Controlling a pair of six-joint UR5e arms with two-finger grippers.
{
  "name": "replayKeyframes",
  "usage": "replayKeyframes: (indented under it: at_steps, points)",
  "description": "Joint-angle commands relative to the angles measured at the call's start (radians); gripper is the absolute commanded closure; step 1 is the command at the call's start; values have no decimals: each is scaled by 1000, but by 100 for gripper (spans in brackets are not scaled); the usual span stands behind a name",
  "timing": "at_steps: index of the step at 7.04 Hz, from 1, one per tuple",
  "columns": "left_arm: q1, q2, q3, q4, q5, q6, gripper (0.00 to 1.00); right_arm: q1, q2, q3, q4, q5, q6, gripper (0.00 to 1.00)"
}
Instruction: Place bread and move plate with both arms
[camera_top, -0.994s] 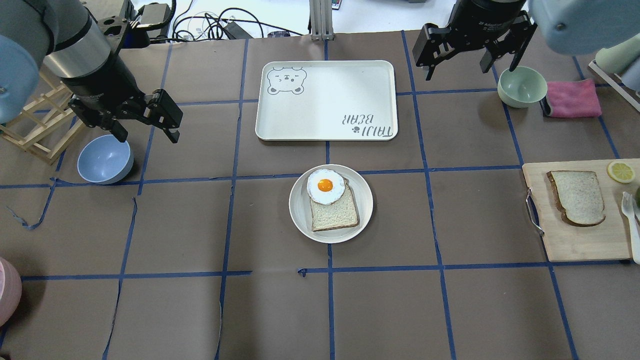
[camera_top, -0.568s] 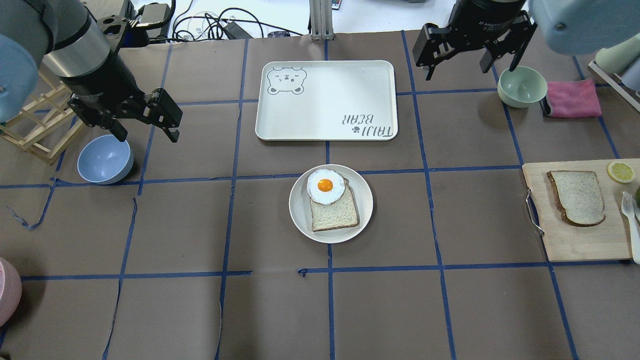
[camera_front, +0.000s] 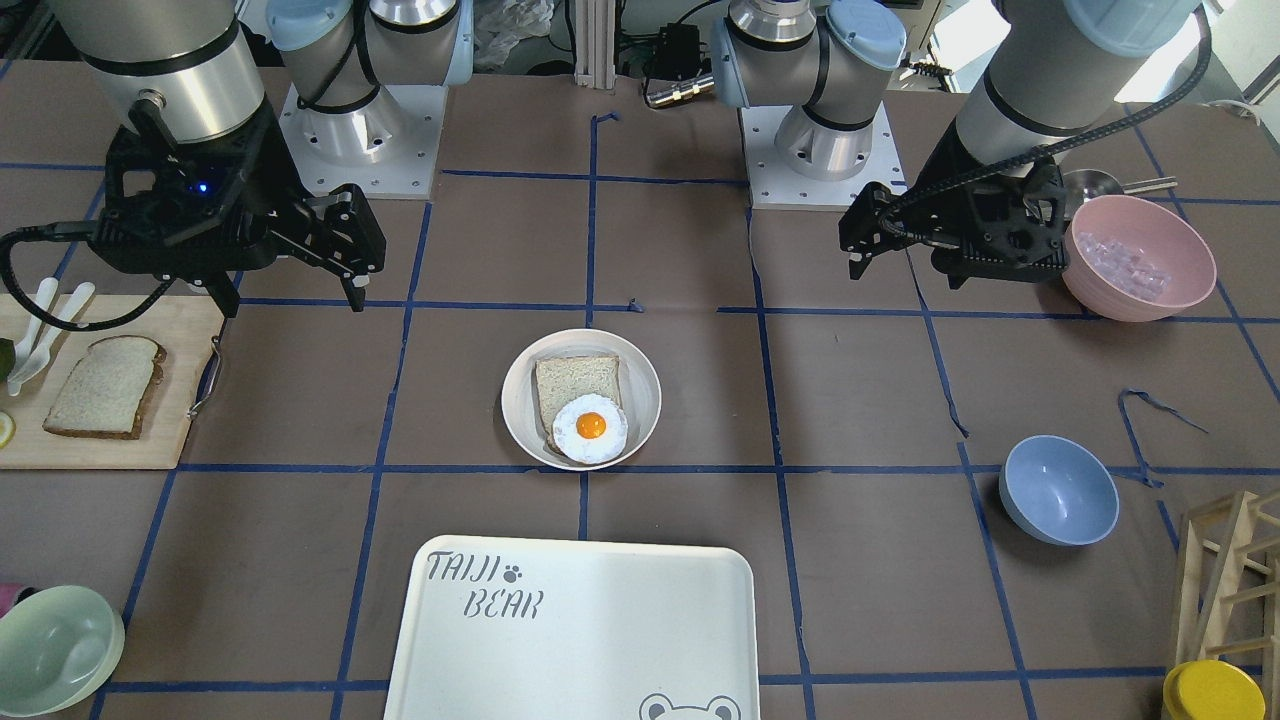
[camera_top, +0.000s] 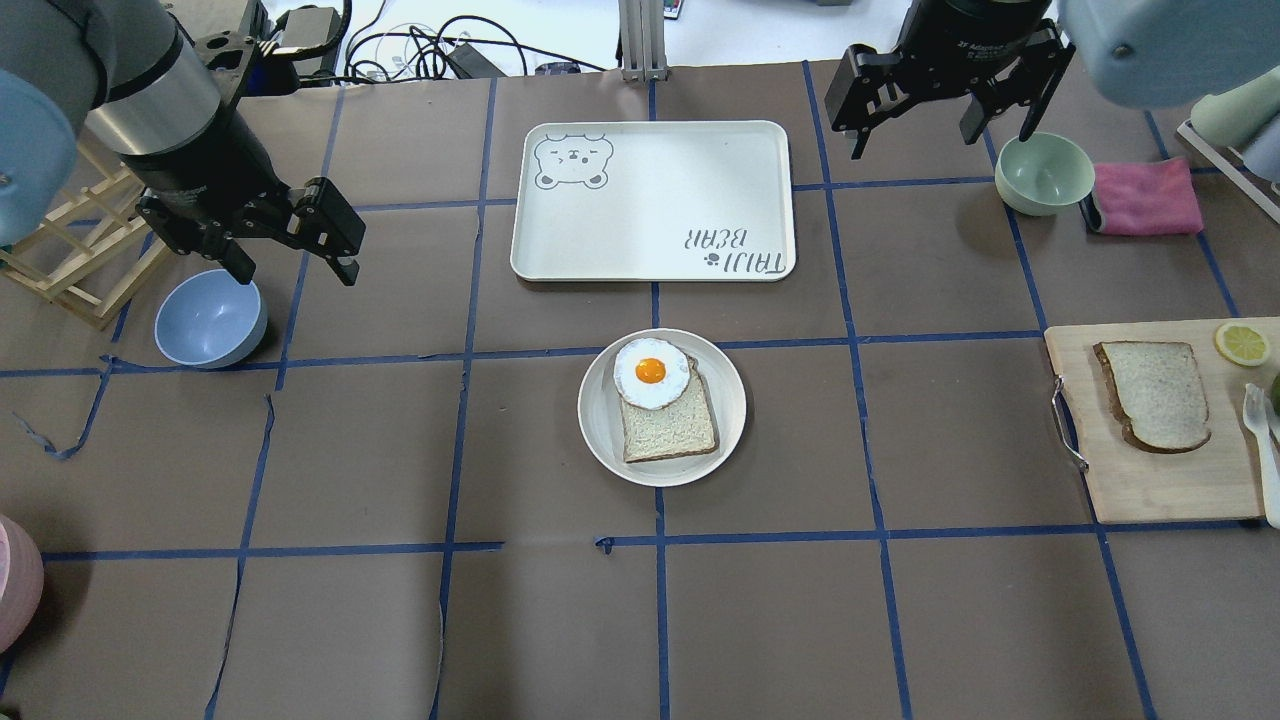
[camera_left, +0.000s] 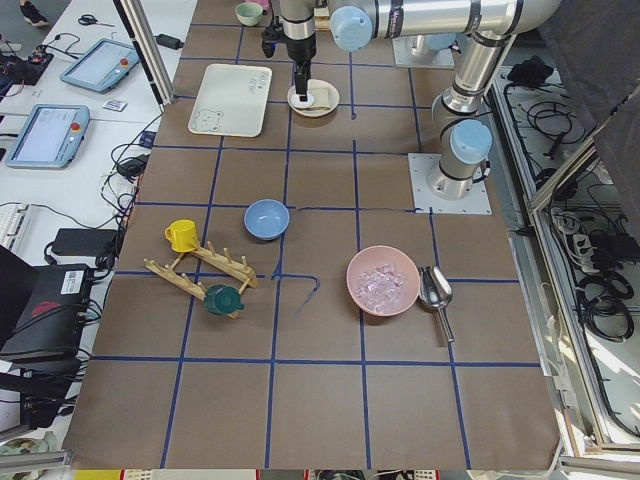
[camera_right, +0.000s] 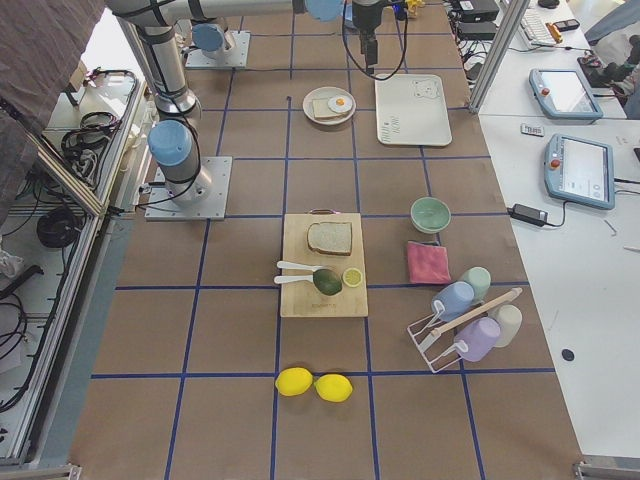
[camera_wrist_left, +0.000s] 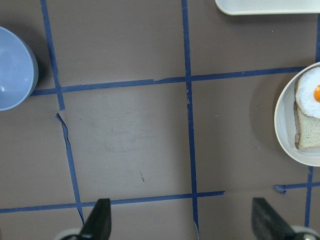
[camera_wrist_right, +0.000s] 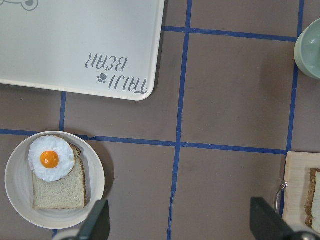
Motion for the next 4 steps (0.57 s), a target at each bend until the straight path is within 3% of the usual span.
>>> replayKeyframes:
  at_steps: [1,4]
  points:
    - [0,-2,2,0,1,0,0,1,0,12,0,-2,0,0]
    - [-3,-6,6,2,0,-2,0,1,0,12,1,0,-1,0]
